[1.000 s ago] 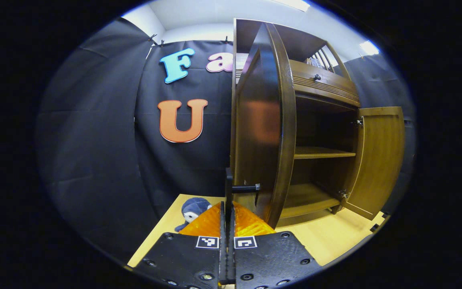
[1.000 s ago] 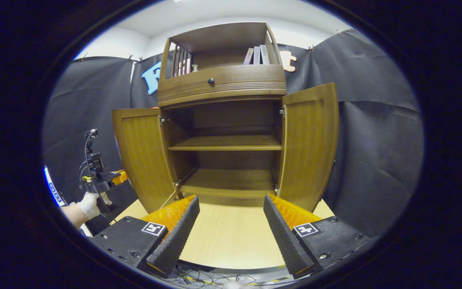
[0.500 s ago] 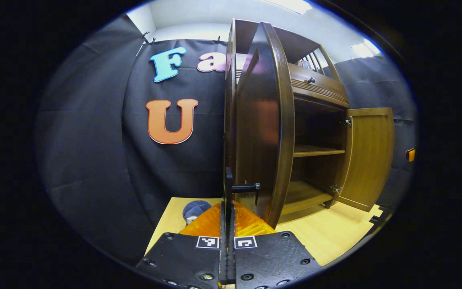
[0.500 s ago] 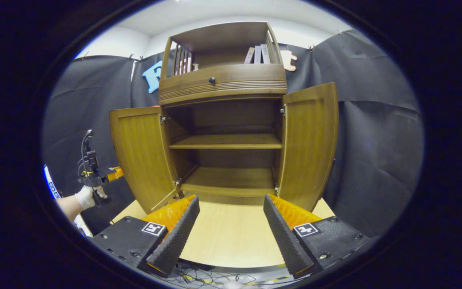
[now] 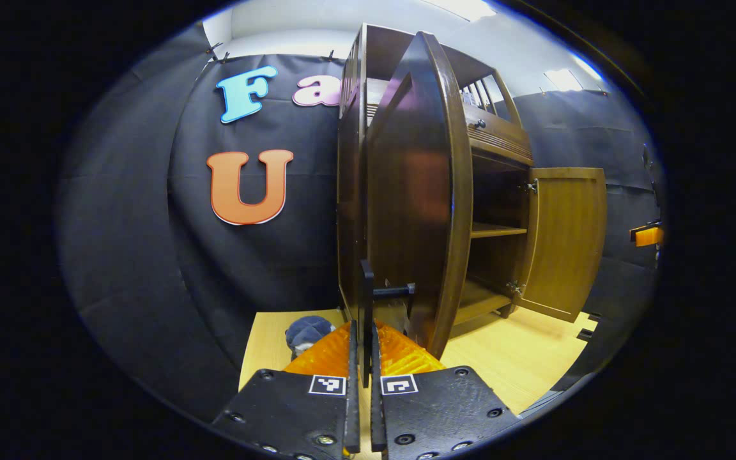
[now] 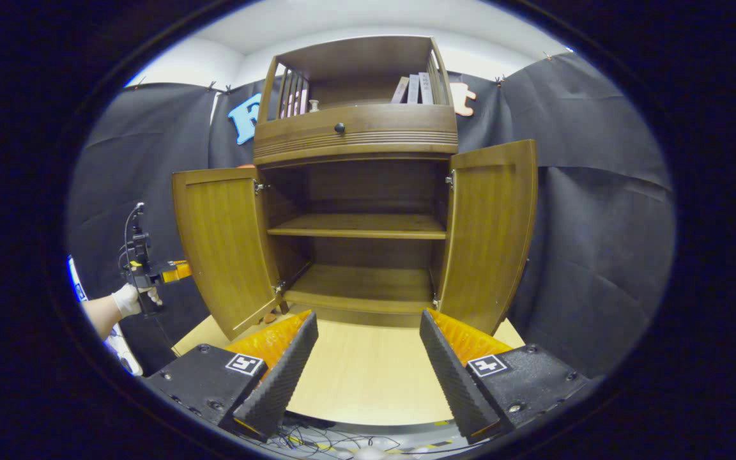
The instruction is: Open the right door of the double-door shoe cabinet with the right hand, and open the left door with the left hand.
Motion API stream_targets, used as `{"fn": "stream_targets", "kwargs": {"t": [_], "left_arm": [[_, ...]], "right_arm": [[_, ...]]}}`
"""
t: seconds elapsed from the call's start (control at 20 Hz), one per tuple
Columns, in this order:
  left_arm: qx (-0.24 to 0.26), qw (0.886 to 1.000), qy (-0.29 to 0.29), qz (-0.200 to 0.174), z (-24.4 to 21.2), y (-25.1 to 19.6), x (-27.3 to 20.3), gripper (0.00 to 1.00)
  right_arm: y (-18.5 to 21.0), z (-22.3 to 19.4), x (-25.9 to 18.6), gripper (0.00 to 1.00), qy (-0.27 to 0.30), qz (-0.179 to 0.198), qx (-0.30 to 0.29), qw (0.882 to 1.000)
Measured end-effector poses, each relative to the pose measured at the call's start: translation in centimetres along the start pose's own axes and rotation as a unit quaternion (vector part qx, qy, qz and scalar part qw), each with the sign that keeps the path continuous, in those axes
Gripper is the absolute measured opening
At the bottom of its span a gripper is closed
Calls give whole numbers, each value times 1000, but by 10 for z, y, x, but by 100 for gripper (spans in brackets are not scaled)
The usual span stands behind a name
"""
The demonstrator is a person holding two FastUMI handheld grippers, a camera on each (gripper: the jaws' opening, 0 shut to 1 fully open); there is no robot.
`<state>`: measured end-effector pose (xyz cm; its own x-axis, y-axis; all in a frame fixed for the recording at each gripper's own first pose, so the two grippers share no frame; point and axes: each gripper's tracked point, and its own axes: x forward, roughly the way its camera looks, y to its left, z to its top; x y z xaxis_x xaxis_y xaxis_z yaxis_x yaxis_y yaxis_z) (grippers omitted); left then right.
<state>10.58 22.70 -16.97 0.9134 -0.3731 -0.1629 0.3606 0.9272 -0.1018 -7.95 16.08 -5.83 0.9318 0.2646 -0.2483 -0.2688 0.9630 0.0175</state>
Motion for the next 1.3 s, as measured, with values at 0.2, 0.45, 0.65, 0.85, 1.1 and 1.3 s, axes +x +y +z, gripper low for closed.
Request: {"fn": "stream_targets", "kwargs": {"t": [0.2,0.45,0.65,0.85,1.1,1.3], "left_arm": [[-9,999,12,34,-13,7,-33,39],[-26,992,14,125,-17,12,-70,95],[-34,987,6,158,8,-15,-97,95],[-53,982,-2,183,44,-50,-108,95],[-3,980,-28,195,92,-115,-95,95],[-7,984,-47,169,108,-184,-69,95]], "right_arm": [[4,4,5,100,-4,9,-2,1000],[7,11,16,100,-13,22,-9,1000],[-1,19,24,100,-24,17,-4,1000],[-21,29,27,100,-36,-3,4,999],[-48,39,30,100,-47,-19,16,999],[-67,45,31,100,-55,-29,15,998]]}}
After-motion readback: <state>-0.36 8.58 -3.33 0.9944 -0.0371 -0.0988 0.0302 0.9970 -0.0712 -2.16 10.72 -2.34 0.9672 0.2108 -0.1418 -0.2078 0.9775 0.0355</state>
